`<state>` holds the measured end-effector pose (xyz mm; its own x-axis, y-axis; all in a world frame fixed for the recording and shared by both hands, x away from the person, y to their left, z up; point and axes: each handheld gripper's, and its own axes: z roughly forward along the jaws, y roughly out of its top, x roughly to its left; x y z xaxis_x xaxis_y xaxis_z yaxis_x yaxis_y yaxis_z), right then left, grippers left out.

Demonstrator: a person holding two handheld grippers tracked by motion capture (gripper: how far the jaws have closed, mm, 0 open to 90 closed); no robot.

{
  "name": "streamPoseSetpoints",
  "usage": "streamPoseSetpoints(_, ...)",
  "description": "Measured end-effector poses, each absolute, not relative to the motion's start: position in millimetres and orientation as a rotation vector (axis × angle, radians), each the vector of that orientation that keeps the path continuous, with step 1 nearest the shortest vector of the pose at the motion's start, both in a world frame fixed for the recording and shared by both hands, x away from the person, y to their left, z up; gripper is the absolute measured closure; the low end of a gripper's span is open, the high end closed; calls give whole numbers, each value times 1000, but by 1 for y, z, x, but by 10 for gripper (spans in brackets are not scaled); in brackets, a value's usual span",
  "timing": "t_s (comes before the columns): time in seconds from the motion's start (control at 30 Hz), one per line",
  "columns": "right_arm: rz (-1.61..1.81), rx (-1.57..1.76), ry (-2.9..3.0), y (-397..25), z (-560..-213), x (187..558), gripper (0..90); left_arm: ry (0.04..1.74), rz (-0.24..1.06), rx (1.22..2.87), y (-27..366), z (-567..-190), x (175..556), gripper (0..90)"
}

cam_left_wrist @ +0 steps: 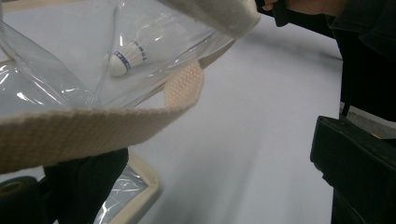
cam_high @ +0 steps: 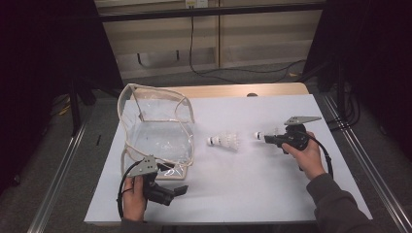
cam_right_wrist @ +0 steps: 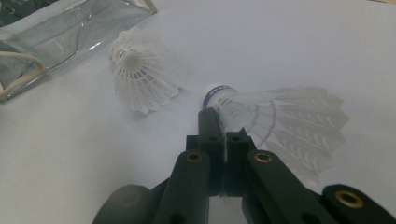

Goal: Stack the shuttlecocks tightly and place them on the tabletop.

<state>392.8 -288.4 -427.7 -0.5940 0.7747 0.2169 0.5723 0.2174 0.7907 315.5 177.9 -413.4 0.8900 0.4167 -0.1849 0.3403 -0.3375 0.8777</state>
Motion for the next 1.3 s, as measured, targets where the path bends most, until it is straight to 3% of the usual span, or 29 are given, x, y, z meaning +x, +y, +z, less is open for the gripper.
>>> streamPoseSetpoints(1.3,1369,1204,2317,-261,-425,394,893,550,91,1953,178,-413,316,43)
